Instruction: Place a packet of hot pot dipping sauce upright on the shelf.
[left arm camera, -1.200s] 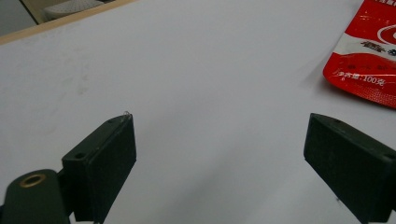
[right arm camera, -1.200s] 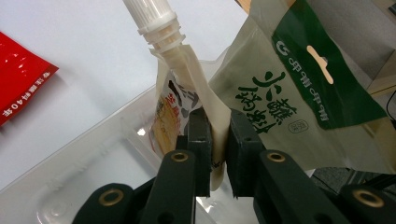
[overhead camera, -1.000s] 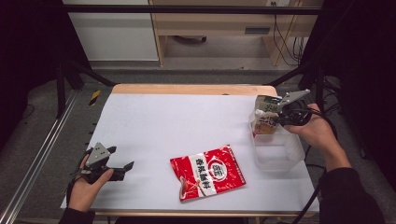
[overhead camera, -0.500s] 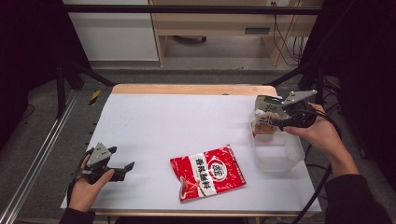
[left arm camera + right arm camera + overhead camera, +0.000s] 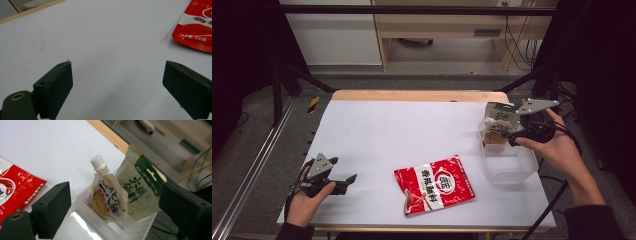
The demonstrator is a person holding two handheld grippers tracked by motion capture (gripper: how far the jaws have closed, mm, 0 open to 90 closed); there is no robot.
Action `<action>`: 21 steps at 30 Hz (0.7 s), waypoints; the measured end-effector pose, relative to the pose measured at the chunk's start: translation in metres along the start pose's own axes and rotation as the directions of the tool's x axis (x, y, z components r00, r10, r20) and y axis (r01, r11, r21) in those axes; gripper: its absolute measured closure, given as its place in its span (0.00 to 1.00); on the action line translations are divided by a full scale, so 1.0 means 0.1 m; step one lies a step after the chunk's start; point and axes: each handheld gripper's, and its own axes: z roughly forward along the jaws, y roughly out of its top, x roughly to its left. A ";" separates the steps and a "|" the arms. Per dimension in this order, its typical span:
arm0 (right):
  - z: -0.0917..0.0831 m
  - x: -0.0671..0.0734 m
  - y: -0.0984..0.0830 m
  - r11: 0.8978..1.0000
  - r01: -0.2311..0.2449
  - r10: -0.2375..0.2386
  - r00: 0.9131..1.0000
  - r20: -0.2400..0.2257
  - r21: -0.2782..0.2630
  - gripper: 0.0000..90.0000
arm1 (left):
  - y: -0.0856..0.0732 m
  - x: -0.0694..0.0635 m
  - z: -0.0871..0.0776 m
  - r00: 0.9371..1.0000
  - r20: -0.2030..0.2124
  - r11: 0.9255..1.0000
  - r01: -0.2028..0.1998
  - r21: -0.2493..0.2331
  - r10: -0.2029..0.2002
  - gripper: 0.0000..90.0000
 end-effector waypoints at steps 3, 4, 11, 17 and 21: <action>-0.09 0.12 0.02 1.000 0.008 -0.008 1.000 0.005 -0.031 0.12 | -0.01 0.00 0.00 1.000 -0.003 1.000 0.003 0.000 -0.003 0.10; -0.12 0.18 0.03 0.999 0.022 -0.022 1.000 0.017 -0.030 0.12 | -0.01 0.00 0.00 1.000 -0.003 1.000 0.004 0.000 -0.004 0.10; -0.36 0.58 0.07 0.990 0.022 -0.020 1.000 0.012 -0.138 0.18 | 0.00 -0.04 0.03 1.000 0.024 1.000 -0.003 0.023 0.002 0.10; -0.39 0.99 0.05 0.991 0.018 -0.020 1.000 -0.016 -0.133 0.19 | 0.03 -0.11 0.06 0.999 0.041 1.000 -0.021 0.021 0.020 0.09; -0.30 1.15 0.02 0.993 -0.022 0.018 0.999 -0.027 -0.120 0.20 | 0.04 -0.16 0.09 0.998 0.055 0.999 -0.029 0.023 0.028 0.08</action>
